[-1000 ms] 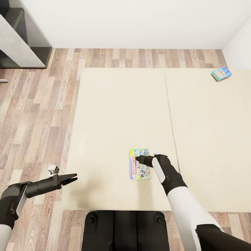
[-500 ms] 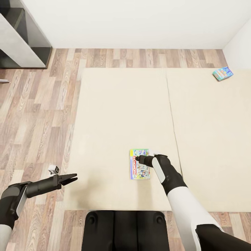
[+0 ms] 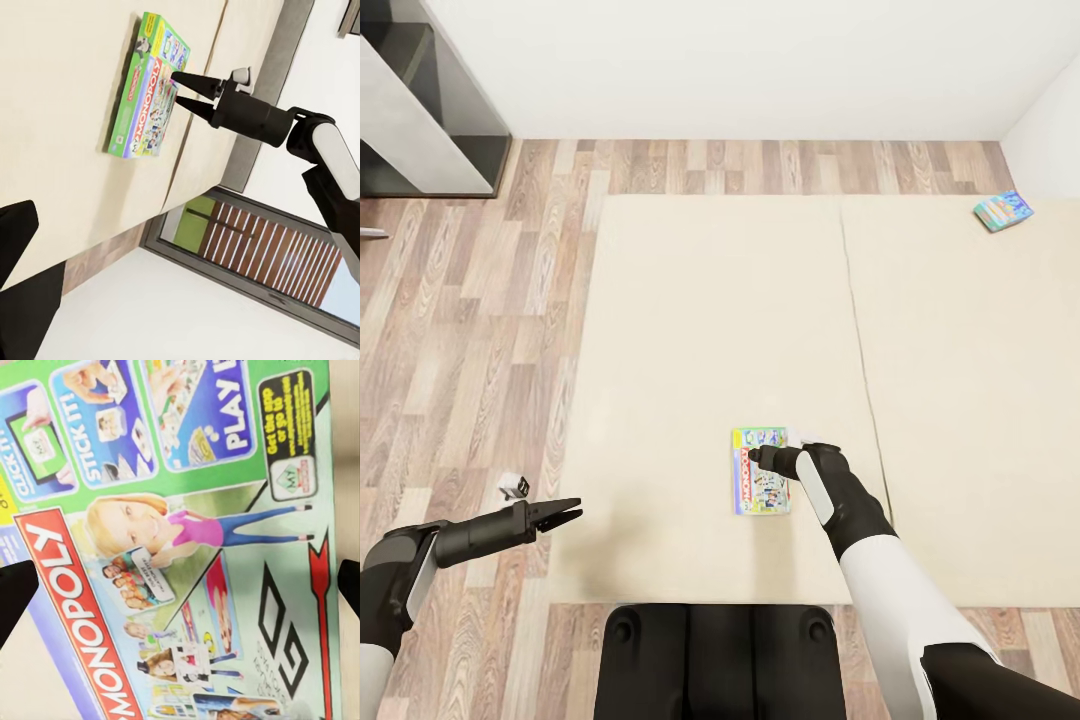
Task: Put all the toys in the child's room - the three board games (two on the bed and one on the table), the two jigsaw puzzles on the table, and the tennis ball on the table - inside the toy box on the table in the child's room.
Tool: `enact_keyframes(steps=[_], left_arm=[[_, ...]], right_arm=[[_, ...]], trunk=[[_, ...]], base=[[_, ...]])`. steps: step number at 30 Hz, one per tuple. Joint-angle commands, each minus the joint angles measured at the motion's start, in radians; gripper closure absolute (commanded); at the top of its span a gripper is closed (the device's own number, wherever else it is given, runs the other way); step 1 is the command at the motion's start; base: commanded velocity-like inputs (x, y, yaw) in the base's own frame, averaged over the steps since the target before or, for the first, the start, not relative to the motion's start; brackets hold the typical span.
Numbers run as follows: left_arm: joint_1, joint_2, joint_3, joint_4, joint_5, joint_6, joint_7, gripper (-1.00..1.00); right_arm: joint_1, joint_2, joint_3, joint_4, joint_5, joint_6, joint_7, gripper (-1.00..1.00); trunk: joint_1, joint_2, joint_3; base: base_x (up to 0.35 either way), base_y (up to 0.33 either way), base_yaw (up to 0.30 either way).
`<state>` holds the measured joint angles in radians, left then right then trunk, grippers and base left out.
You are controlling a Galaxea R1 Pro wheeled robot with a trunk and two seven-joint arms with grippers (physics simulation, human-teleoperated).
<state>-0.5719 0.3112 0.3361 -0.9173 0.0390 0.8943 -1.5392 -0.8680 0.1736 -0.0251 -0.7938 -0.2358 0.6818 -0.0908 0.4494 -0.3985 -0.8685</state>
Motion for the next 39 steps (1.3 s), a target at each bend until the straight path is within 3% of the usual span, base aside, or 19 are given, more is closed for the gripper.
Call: enact_keyframes(steps=[1,39], left_arm=[[0.000,0.000,0.000,0.000,0.000,0.011,-0.004,-1.00],[0.000,0.000,0.000,0.000,0.001,0.011,-0.004,-1.00]], right_arm=[[0.000,0.001,-0.002,-0.002,-0.011,0.004,-0.009,-1.00],[0.000,0.001,-0.002,-0.002,-0.011,0.004,-0.009,-1.00]], trunk=[[0.001,-0.002,-0.001],[0.001,-0.002,-0.001]], base=[[0.000,0.031,0.000],[-0.017,0.028,0.000]])
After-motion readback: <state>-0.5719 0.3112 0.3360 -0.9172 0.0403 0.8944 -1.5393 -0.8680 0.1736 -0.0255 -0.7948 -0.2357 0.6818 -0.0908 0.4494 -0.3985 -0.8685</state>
